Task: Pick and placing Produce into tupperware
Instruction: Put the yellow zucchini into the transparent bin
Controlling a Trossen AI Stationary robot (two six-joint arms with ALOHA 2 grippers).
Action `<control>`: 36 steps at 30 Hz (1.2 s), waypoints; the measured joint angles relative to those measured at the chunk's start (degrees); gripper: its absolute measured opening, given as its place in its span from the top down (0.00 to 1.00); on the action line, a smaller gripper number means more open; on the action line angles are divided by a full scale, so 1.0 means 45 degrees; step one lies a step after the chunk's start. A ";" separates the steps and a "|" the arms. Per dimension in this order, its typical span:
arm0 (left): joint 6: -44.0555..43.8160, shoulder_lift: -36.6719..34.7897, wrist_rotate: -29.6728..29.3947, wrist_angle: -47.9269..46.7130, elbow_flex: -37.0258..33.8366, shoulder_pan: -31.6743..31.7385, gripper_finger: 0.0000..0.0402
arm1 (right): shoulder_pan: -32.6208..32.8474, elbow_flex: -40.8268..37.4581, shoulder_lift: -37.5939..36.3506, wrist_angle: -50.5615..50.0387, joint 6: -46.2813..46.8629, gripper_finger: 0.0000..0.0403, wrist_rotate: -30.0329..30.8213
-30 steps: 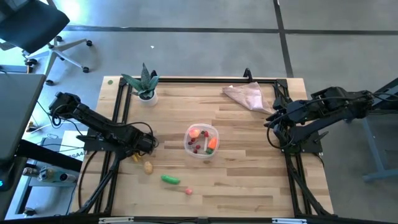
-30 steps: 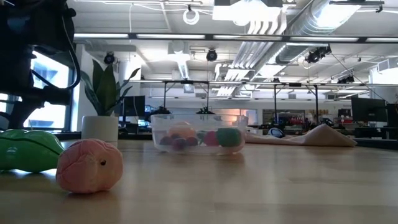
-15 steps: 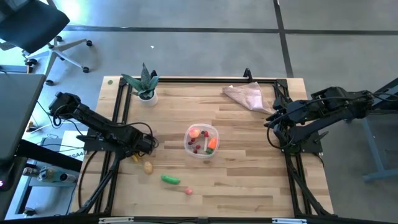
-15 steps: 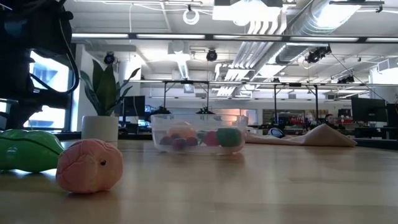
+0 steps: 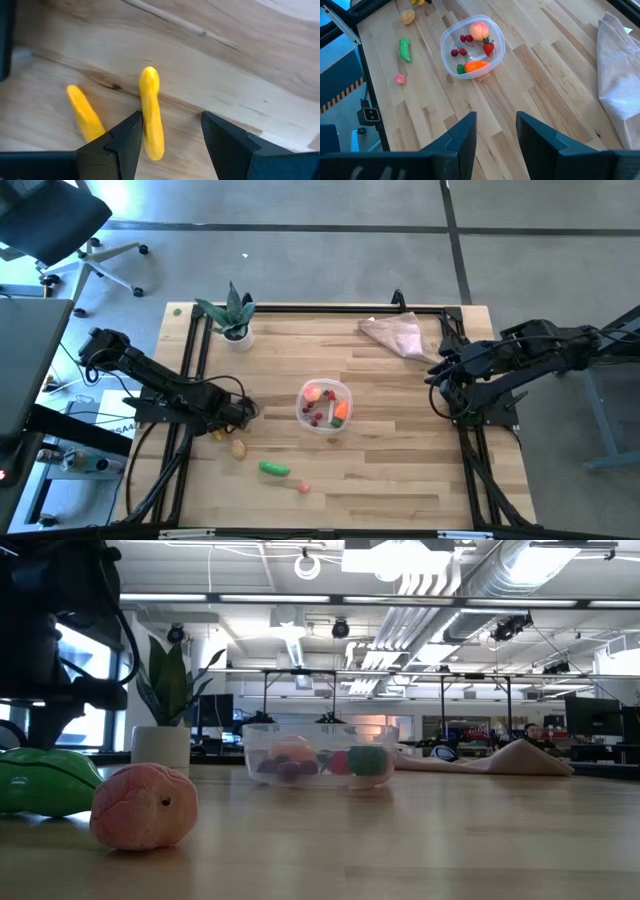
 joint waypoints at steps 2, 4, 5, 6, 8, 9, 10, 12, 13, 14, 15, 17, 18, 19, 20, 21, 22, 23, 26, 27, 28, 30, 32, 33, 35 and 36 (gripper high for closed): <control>0.0279 0.0000 -0.0060 0.0153 0.0000 0.0000 0.52 | 0.0000 0.0004 0.0000 0.0000 0.0000 0.68 0.0000; 0.0491 0.0000 -0.0099 0.0252 0.0000 0.0000 0.52 | 0.0000 0.0005 0.0000 0.0000 -0.0005 0.68 -0.0005; 0.0665 -0.0002 -0.0118 0.0319 0.0000 0.0000 0.52 | 0.0000 0.0004 0.0000 0.0000 -0.0004 0.68 0.0000; 0.0833 -0.0005 -0.0127 0.0387 0.0000 0.0000 0.52 | 0.0000 0.0005 0.0000 0.0000 -0.0005 0.68 -0.0003; 0.1036 -0.0005 -0.0141 0.0512 0.0000 0.0000 0.52 | 0.0000 0.0003 0.0000 0.0000 -0.0002 0.68 0.0000; 0.1147 -0.0005 -0.0143 0.0583 0.0000 0.0000 0.52 | 0.0000 0.0005 0.0000 0.0000 -0.0001 0.68 -0.0003; 0.1311 -0.0005 -0.0141 0.0646 0.0000 0.0000 0.52 | 0.0000 0.0004 0.0000 0.0000 -0.0001 0.68 -0.0001; 0.1641 -0.0005 -0.0109 0.0739 0.0013 0.0000 0.52 | 0.0000 0.0000 0.0000 0.0000 0.0000 0.68 0.0000; 0.1808 0.0000 -0.0084 0.0788 0.0029 0.0000 0.52 | 0.0000 0.0004 0.0000 0.0000 0.0000 0.68 -0.0004; 0.1967 0.0005 -0.0084 0.0886 0.0062 0.0009 0.52 | 0.0000 0.0003 0.0000 0.0000 -0.0005 0.68 -0.0002; 0.2157 0.0009 -0.0098 0.1088 0.0141 0.0010 0.52 | 0.0000 0.0003 0.0000 0.0000 0.0000 0.68 -0.0003; 0.2668 -0.0005 -0.0099 0.1144 0.0301 0.0014 0.52 | 0.0000 0.0001 0.0000 0.0000 -0.0001 0.68 0.0000; 0.2920 0.0003 -0.0091 0.1020 0.0349 0.0024 0.52 | 0.0000 0.0000 0.0000 0.0000 -0.0004 0.68 -0.0001; 0.3157 0.0005 -0.0079 0.0932 0.0409 0.0068 0.52 | 0.0000 0.0005 0.0000 0.0000 -0.0005 0.68 0.0000; 0.3394 0.0005 -0.0022 0.0960 0.0477 0.0161 0.52 | 0.0000 0.0005 0.0000 0.0000 0.0000 0.68 -0.0005; 0.3601 0.0005 0.0077 0.1005 0.0522 0.0276 0.52 | 0.0000 0.0004 0.0000 0.0000 -0.0004 0.68 -0.0001; 0.3815 0.0005 0.0106 0.1000 0.0545 0.0408 0.53 | 0.0000 0.0005 0.0000 0.0000 -0.0003 0.68 0.0000; 0.4028 0.0005 0.0115 0.1050 0.0559 0.0579 0.55 | 0.0000 0.0005 0.0000 0.0000 -0.0002 0.68 0.0000; 0.5098 0.0018 0.0106 0.1448 0.0813 0.1205 0.61 | 0.0000 0.0000 0.0000 0.0000 -0.0004 0.68 0.0000; 0.5522 0.0019 0.0103 0.1451 0.0914 0.1437 0.63 | 0.0000 0.0003 0.0000 0.0000 0.0000 0.68 0.0000; 0.5966 0.0022 0.0095 0.1404 0.1037 0.1660 0.66 | 0.0000 0.0005 0.0000 0.0000 0.0000 0.68 0.0000; 0.6876 0.0024 0.0088 0.1383 0.1325 0.2076 0.71 | 0.0000 0.0000 0.0000 0.0000 -0.0002 0.68 0.0000; 0.7642 0.0024 0.0086 0.1328 0.1574 0.2497 0.75 | 0.0000 0.0005 0.0000 0.0000 0.0000 0.68 -0.0003; 0.8038 0.0024 0.0115 0.1307 0.1690 0.2705 0.77 | 0.0000 0.0005 0.0000 0.0000 0.0000 0.68 -0.0002; 0.8853 0.0024 0.0436 0.1264 0.1903 0.3056 0.79 | 0.0000 0.0001 0.0000 0.0000 -0.0003 0.68 -0.0001; 0.9221 0.0024 0.0663 0.1160 0.2010 0.3197 0.80 | 0.0000 0.0001 0.0000 0.0000 0.0000 0.68 -0.0004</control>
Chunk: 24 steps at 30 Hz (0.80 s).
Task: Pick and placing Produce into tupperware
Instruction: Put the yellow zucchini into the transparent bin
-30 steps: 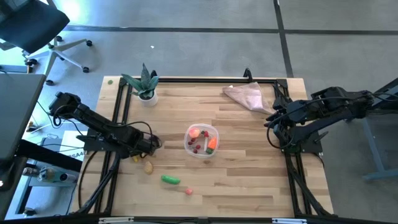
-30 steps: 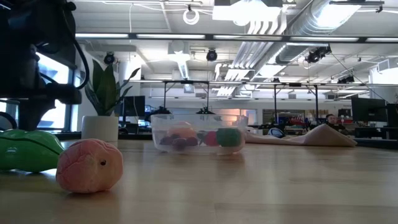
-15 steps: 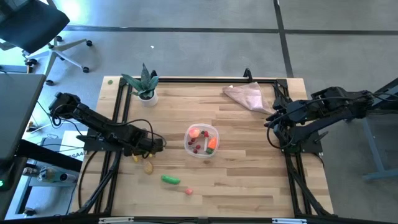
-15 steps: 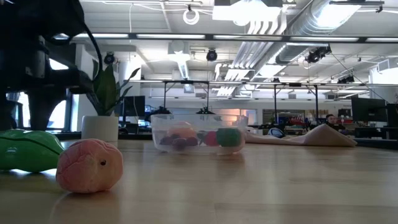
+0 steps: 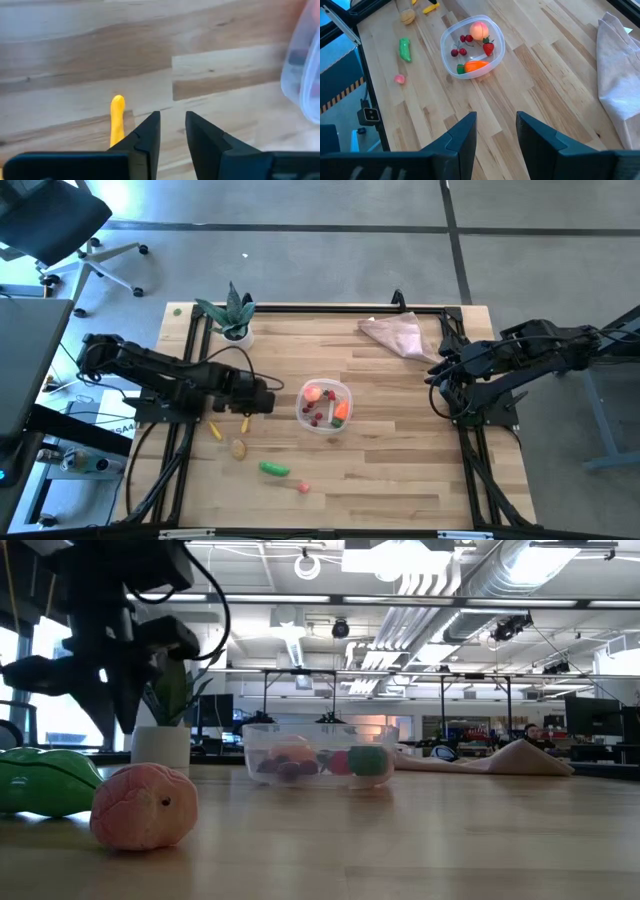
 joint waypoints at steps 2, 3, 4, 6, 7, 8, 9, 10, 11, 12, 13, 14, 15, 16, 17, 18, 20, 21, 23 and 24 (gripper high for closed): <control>0.0437 0.0000 0.0411 -0.0587 0.0251 0.0236 0.81 | 0.0000 0.0004 0.0000 0.0000 0.0000 0.68 0.0004; 0.0481 0.0000 0.0552 -0.0989 0.0392 0.0327 0.81 | 0.0000 0.0002 0.0000 0.0000 0.0000 0.68 0.0002; 0.0503 0.0000 0.0633 -0.1374 0.0531 0.0395 0.81 | 0.0000 0.0000 0.0000 0.0000 0.0000 0.68 0.0000; 0.0431 0.0000 0.0678 -0.1999 0.0734 0.0411 0.80 | 0.0000 0.0000 0.0000 0.0000 -0.0001 0.68 0.0004; 0.0289 0.0002 0.0683 -0.2324 0.0798 0.0393 0.80 | 0.0000 0.0003 0.0000 0.0000 0.0000 0.68 0.0001; 0.0088 0.0005 0.0703 -0.2683 0.0860 0.0391 0.79 | 0.0000 0.0002 0.0000 0.0000 -0.0003 0.68 0.0001; -0.0092 0.0005 0.0808 -0.2983 0.0908 0.0383 0.79 | 0.0000 0.0004 0.0000 0.0000 -0.0001 0.68 0.0004; -0.0238 0.0005 0.1007 -0.3221 0.0960 0.0383 0.78 | 0.0000 0.0003 0.0000 0.0000 0.0000 0.68 0.0004; -0.0301 0.0005 0.1221 -0.3366 0.0972 0.0383 0.77 | 0.0000 -0.0001 0.0000 0.0000 0.0000 0.68 0.0000; -0.0319 0.0005 0.1368 -0.3442 0.0966 0.0368 0.76 | 0.0000 0.0000 0.0000 0.0000 -0.0001 0.68 0.0000; -0.0356 0.0005 0.1351 -0.3365 0.0933 0.0349 0.75 | 0.0000 -0.0001 0.0000 0.0000 -0.0002 0.68 0.0000; -0.0424 0.0005 0.1227 -0.3225 0.0905 0.0264 0.74 | 0.0000 0.0004 0.0000 0.0000 -0.0005 0.68 0.0001; -0.0567 0.0005 0.1057 -0.3095 0.0869 0.0195 0.73 | 0.0000 -0.0001 0.0000 0.0000 -0.0005 0.68 -0.0001; -0.0647 0.0025 0.0908 -0.2981 0.0822 0.0175 0.71 | 0.0000 -0.0001 0.0000 0.0000 0.0000 0.68 -0.0001; -0.0684 0.0094 0.0856 -0.2921 0.0802 0.0122 0.69 | 0.0000 -0.0001 0.0000 0.0000 0.0000 0.68 0.0000; -0.0684 0.0161 0.0826 -0.2920 0.0797 0.0091 0.67 | 0.0000 0.0001 0.0000 0.0000 -0.0003 0.68 0.0001; -0.0657 0.0393 0.0825 -0.2981 0.0797 -0.0067 0.63 | 0.0000 0.0002 0.0000 0.0000 0.0000 0.68 0.0004; -0.0647 0.0568 0.0826 -0.2997 0.0792 -0.0176 0.61 | 0.0000 0.0000 0.0000 0.0000 -0.0004 0.68 0.0003; -0.0582 0.0884 0.0826 -0.3044 0.0787 -0.0385 0.56 | 0.0000 0.0001 -0.0003 0.0000 -0.0002 0.68 -0.0001; -0.0542 0.1063 0.0816 -0.3043 0.0787 -0.0442 0.54 | 0.0000 0.0004 -0.0005 0.0000 -0.0002 0.68 0.0001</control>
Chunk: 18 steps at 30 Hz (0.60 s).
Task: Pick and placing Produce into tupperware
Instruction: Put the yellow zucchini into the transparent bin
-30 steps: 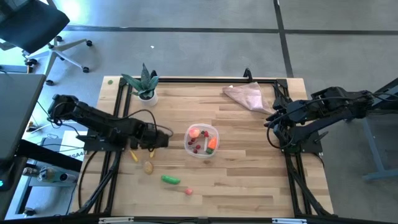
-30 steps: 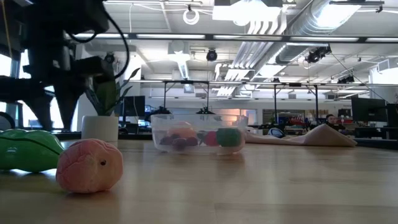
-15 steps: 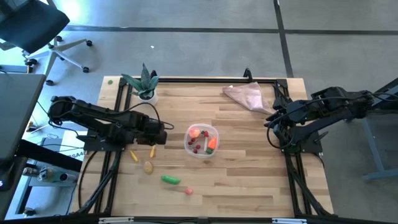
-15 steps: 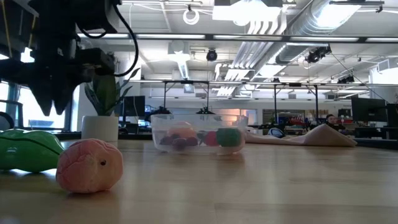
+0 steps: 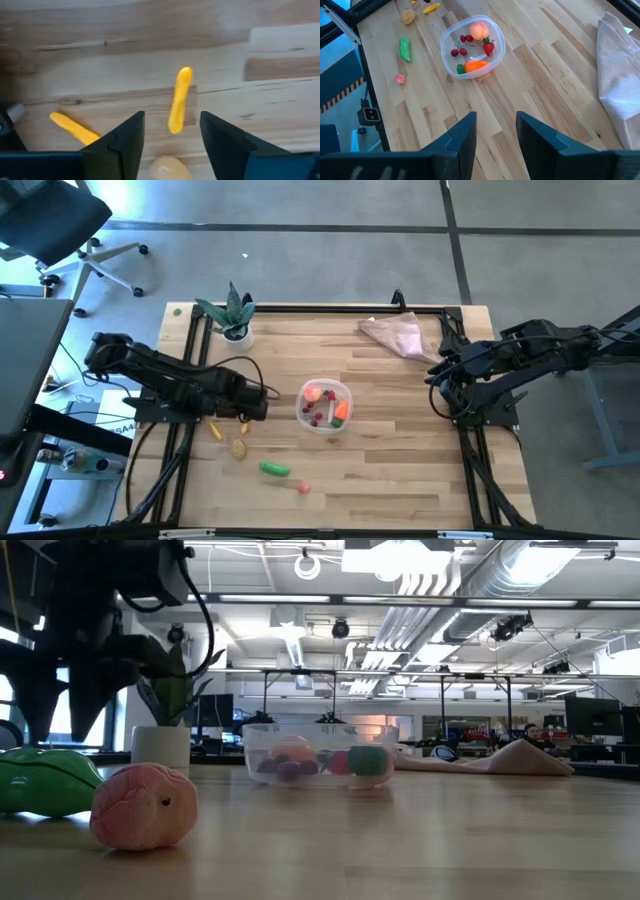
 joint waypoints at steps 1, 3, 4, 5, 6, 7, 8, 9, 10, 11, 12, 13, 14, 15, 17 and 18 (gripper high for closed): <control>0.0003 0.0202 -0.0036 -0.0002 0.0000 -0.0105 0.53 | 0.0000 -0.0005 0.0005 0.0000 0.0002 0.68 0.0002; -0.0008 0.0523 -0.0087 0.0097 -0.0008 -0.0187 0.49 | 0.0000 -0.0001 0.0005 0.0000 -0.0002 0.68 -0.0001; 0.0006 0.0645 -0.0075 0.0222 -0.0006 -0.0181 0.48 | 0.0000 -0.0005 0.0005 0.0000 -0.0001 0.68 0.0001; 0.0082 0.0762 -0.0026 0.0384 -0.0005 -0.0181 0.47 | 0.0000 -0.0002 0.0005 0.0000 -0.0002 0.68 0.0003; 0.0202 0.0879 0.0059 0.0520 -0.0005 -0.0181 0.46 | 0.0000 -0.0002 0.0005 0.0000 0.0000 0.68 0.0000; 0.0323 0.1000 0.0150 0.0671 -0.0005 -0.0181 0.45 | 0.0000 -0.0002 0.0005 0.0000 -0.0001 0.68 -0.0001; 0.0451 0.1147 0.0205 0.0845 -0.0005 -0.0181 0.45 | 0.0000 -0.0004 0.0005 0.0000 0.0001 0.68 0.0002; 0.0540 0.1253 0.0238 0.0898 -0.0005 -0.0181 0.44 | 0.0000 0.0000 0.0005 0.0000 0.0002 0.68 -0.0002; 0.0545 0.1357 0.0238 0.0871 -0.0005 -0.0181 0.44 | 0.0000 -0.0002 0.0005 0.0000 0.0000 0.68 -0.0002; 0.0549 0.1470 0.0243 0.0873 -0.0005 -0.0181 0.44 | 0.0000 0.0000 0.0000 0.0000 -0.0003 0.68 0.0003; 0.0560 0.1578 0.0243 0.0859 -0.0008 -0.0181 0.44 | 0.0000 0.0000 0.0004 0.0000 -0.0002 0.68 -0.0002; 0.0572 0.1636 0.0243 0.0847 -0.0010 -0.0181 0.44 | 0.0000 -0.0001 0.0005 0.0000 -0.0003 0.68 -0.0002; 0.0588 0.1677 0.0247 0.0859 -0.0007 -0.0181 0.45 | 0.0000 -0.0002 0.0002 0.0000 0.0001 0.68 0.0003; 0.0626 0.1717 0.0248 0.0852 -0.0005 -0.0181 0.45 | 0.0000 -0.0004 0.0003 0.0000 0.0001 0.68 -0.0001; 0.0785 0.1778 0.0245 0.0869 -0.0005 -0.0181 0.47 | 0.0000 -0.0002 0.0005 0.0000 0.0000 0.68 0.0003; 0.0837 0.1778 0.0248 0.0870 -0.0005 -0.0181 0.48 | 0.0000 -0.0001 0.0005 0.0000 0.0000 0.68 0.0000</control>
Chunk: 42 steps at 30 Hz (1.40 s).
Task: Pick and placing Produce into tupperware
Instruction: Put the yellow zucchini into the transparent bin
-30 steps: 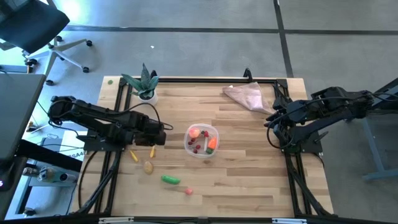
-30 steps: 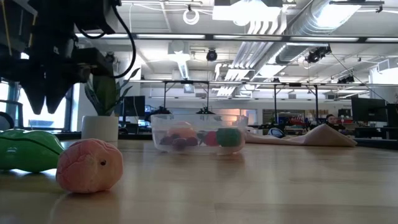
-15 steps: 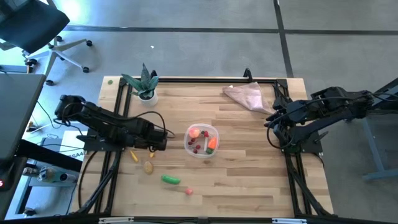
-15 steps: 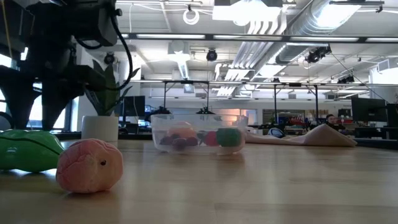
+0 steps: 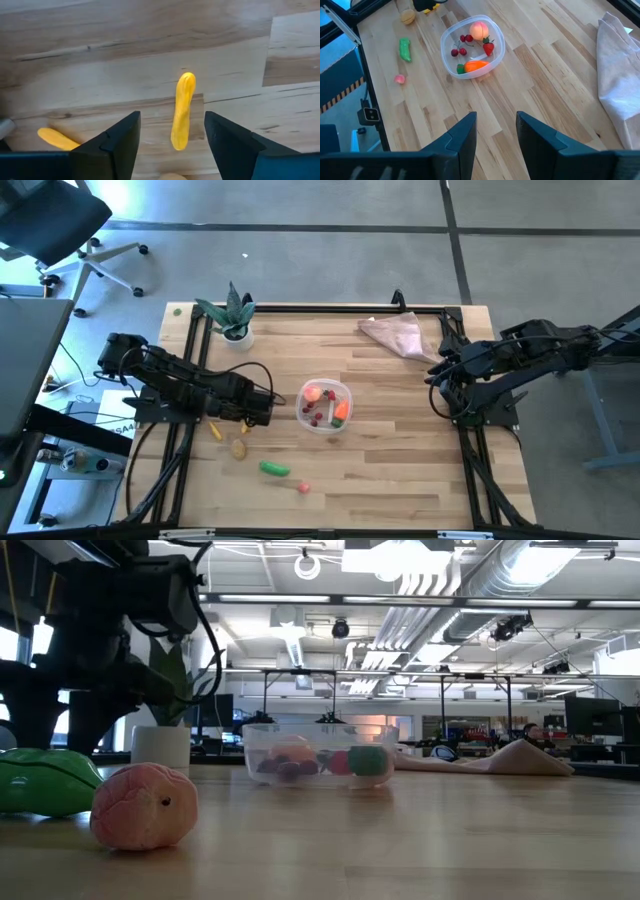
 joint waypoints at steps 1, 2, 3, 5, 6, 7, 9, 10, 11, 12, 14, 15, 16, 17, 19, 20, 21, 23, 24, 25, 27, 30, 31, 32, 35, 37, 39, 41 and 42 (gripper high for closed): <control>0.0037 0.0000 -0.0009 0.0031 0.0000 0.0000 0.49 | 0.0000 0.0001 0.0000 0.0000 -0.0001 0.68 0.0001; 0.0054 0.0000 -0.0054 0.0107 0.0000 0.0000 0.50 | 0.0000 -0.0001 0.0000 0.0000 0.0000 0.68 0.0003; 0.0068 0.0000 -0.0101 0.0216 0.0000 0.0000 0.52 | 0.0000 -0.0003 0.0000 0.0000 0.0001 0.68 -0.0001; 0.0167 0.0000 -0.0152 0.0438 0.0000 0.0000 0.54 | 0.0000 -0.0001 0.0000 0.0000 0.0002 0.68 0.0002; 0.0290 0.0000 -0.0154 0.0513 0.0000 0.0000 0.56 | 0.0000 -0.0003 0.0000 0.0000 -0.0002 0.68 -0.0002; 0.0387 0.0000 -0.0168 0.0611 0.0000 0.0000 0.57 | 0.0000 0.0001 0.0000 0.0000 0.0002 0.68 0.0003; 0.0445 0.0000 -0.0203 0.0614 0.0000 0.0000 0.59 | 0.0000 0.0000 0.0000 0.0000 0.0002 0.68 0.0003; 0.0453 0.0000 -0.0246 0.0518 0.0000 0.0000 0.60 | 0.0000 0.0001 0.0000 0.0000 -0.0003 0.68 0.0003; 0.0453 0.0000 -0.0294 0.0426 0.0000 0.0000 0.61 | 0.0000 -0.0001 0.0000 0.0000 -0.0002 0.68 0.0000; 0.0458 0.0000 -0.0330 0.0377 0.0000 0.0000 0.62 | 0.0000 0.0001 0.0000 0.0000 0.0002 0.68 -0.0001; 0.0574 0.0000 -0.0335 0.0359 -0.0005 0.0004 0.62 | 0.0000 0.0000 0.0000 0.0000 0.0002 0.68 0.0003; 0.0667 -0.0001 -0.0331 0.0388 -0.0005 0.0000 0.63 | 0.0000 -0.0001 0.0000 0.0000 0.0000 0.68 0.0003; 0.0742 -0.0003 -0.0325 0.0469 -0.0032 0.0000 0.63 | 0.0000 -0.0002 0.0000 0.0000 -0.0003 0.68 0.0000; 0.0786 -0.0010 -0.0310 0.0580 -0.0087 0.0000 0.63 | 0.0000 0.0001 0.0000 0.0000 -0.0001 0.68 0.0001; 0.0840 -0.0010 -0.0148 0.0644 -0.0248 0.0000 0.63 | 0.0000 0.0001 0.0000 0.0000 0.0002 0.68 0.0003; 0.0840 -0.0010 -0.0042 0.0637 -0.0358 0.0000 0.63 | 0.0000 0.0001 0.0000 0.0000 -0.0002 0.68 0.0003; 0.0839 -0.0010 0.0087 0.0647 -0.0469 0.0000 0.63 | 0.0000 0.0001 0.0000 0.0000 -0.0002 0.68 0.0003; 0.0745 -0.0010 0.0238 0.0640 -0.0631 0.0000 0.63 | 0.0000 0.0001 0.0000 0.0000 0.0000 0.68 0.0002; 0.0697 -0.0010 0.0238 0.0641 -0.0666 0.0000 0.63 | 0.0000 -0.0003 0.0000 0.0000 0.0001 0.68 0.0003; 0.0691 -0.0010 0.0243 0.0662 -0.0674 0.0000 0.63 | 0.0000 0.0001 0.0000 0.0000 0.0002 0.68 0.0000; 0.0738 -0.0010 0.0239 0.0782 -0.0675 0.0000 0.63 | 0.0000 0.0000 0.0000 0.0000 0.0001 0.68 0.0003; 0.0994 -0.0010 0.0113 0.1353 -0.0675 0.0000 0.63 | 0.0000 0.0001 0.0000 0.0000 0.0001 0.68 0.0003; 0.1069 -0.0010 0.0087 0.1506 -0.0675 0.0000 0.63 | 0.0000 -0.0002 0.0000 0.0000 0.0002 0.68 0.0003; 0.1103 -0.0010 0.0087 0.1595 -0.0675 0.0000 0.63 | 0.0000 0.0000 0.0000 0.0000 0.0000 0.68 0.0000; 0.1083 -0.0010 0.0078 0.1568 -0.0675 0.0000 0.63 | 0.0000 -0.0003 0.0000 0.0000 0.0001 0.68 0.0003; 0.1083 -0.0010 0.0085 0.1529 -0.0675 0.0000 0.63 | 0.0000 -0.0003 0.0000 0.0000 0.0002 0.68 0.0003; 0.1080 -0.0010 0.0174 0.1519 -0.0675 0.0000 0.63 | 0.0000 0.0001 0.0000 0.0000 0.0001 0.68 0.0003; 0.1093 -0.0010 0.0245 0.1433 -0.0675 0.0000 0.63 | 0.0000 0.0001 0.0000 0.0000 0.0000 0.68 -0.0001; 0.1093 -0.0010 0.0258 0.1357 -0.0675 0.0000 0.63 | 0.0000 -0.0002 0.0000 0.0000 0.0000 0.68 0.0000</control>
